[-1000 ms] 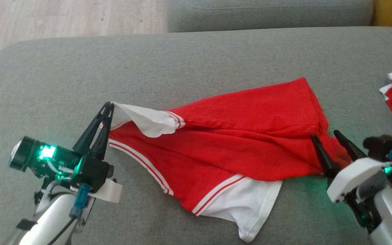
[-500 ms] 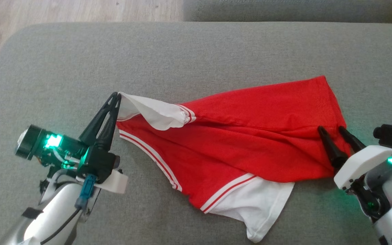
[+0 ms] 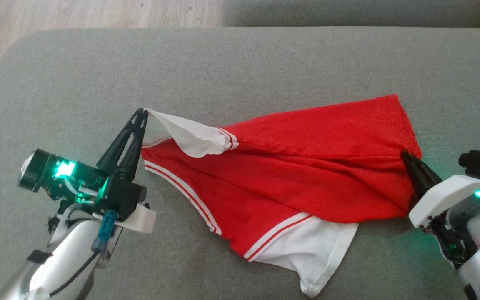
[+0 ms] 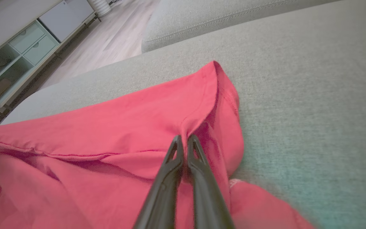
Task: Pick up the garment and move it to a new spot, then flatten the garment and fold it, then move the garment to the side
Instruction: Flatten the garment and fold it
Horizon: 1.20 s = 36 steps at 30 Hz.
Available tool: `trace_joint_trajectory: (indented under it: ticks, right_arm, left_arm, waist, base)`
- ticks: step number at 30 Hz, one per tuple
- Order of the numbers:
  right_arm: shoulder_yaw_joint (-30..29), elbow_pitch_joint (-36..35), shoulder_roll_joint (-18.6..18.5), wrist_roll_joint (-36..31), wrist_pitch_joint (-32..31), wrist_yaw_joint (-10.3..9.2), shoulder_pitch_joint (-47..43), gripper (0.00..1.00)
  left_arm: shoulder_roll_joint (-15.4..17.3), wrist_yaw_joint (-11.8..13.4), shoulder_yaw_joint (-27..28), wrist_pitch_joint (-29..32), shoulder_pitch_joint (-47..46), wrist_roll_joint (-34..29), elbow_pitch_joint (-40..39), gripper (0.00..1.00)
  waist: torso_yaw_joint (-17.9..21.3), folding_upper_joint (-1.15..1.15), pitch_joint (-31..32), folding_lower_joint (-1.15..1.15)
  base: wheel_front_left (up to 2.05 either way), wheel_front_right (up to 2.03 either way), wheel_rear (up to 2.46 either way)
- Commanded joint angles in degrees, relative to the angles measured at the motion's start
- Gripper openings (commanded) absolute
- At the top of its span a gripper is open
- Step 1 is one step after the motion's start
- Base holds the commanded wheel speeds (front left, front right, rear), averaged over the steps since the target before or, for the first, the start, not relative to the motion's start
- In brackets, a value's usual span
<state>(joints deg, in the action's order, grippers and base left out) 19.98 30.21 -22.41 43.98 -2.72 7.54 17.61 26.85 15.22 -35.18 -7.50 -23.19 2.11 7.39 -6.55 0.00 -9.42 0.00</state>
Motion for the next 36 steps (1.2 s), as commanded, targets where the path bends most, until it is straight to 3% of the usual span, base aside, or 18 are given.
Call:
trace_joint_trajectory:
  ticks: [1, 12, 23, 29, 32, 36]
  right_arm:
    - [0.8, -2.1, -2.2, 0.3, 1.4, -0.05, 1.8, 0.00]
    - [-2.2, -8.1, -6.5, 2.1, 3.9, -0.05, 2.2, 0.00]
    - [-14.9, -27.6, -14.2, 3.8, -3.4, -0.05, 0.4, 0.00]
    - [-21.0, -36.0, -15.2, 1.6, -11.2, -0.05, 2.5, 0.00]
    - [-19.4, -35.9, -14.2, 0.2, -14.3, -0.05, 7.2, 0.00]
    - [-13.8, -30.0, -11.7, -2.1, -16.0, -0.05, 17.0, 0.00]
  left_arm:
    - [2.3, 0.8, 3.1, -0.7, -2.6, 0.7, -1.3, 0.00]
    - [5.1, 0.8, 7.8, -3.2, -4.2, 4.6, -5.2, 0.00]
    - [11.1, -3.4, 15.0, -2.0, -12.7, 10.2, -13.9, 0.00]
    - [12.4, -7.5, 15.6, 1.1, -22.0, 11.6, -13.6, 0.00]
    - [11.8, -10.8, 14.2, 3.0, -27.3, 12.6, -8.8, 0.00]
    - [9.9, -15.3, 11.4, 4.3, -34.5, 12.8, 0.7, 0.00]
  waist:
    - [0.5, 0.00, 0.9, 0.00]
    - [2.4, 0.00, 7.4, 0.00]
    - [4.8, 0.00, 13.8, 0.00]
    - [5.6, 0.00, 13.8, 0.00]
    - [6.1, 0.00, 12.2, 0.00]
    - [6.6, 0.00, 8.5, 0.00]
  base:
    - [0.00, 0.00, 0.00]
    - [0.00, 0.00, 0.00]
    - [0.00, 0.00, 0.00]
    - [0.00, 0.00, 0.00]
    - [0.00, 0.00, 0.00]
    - [0.00, 0.00, 0.00]
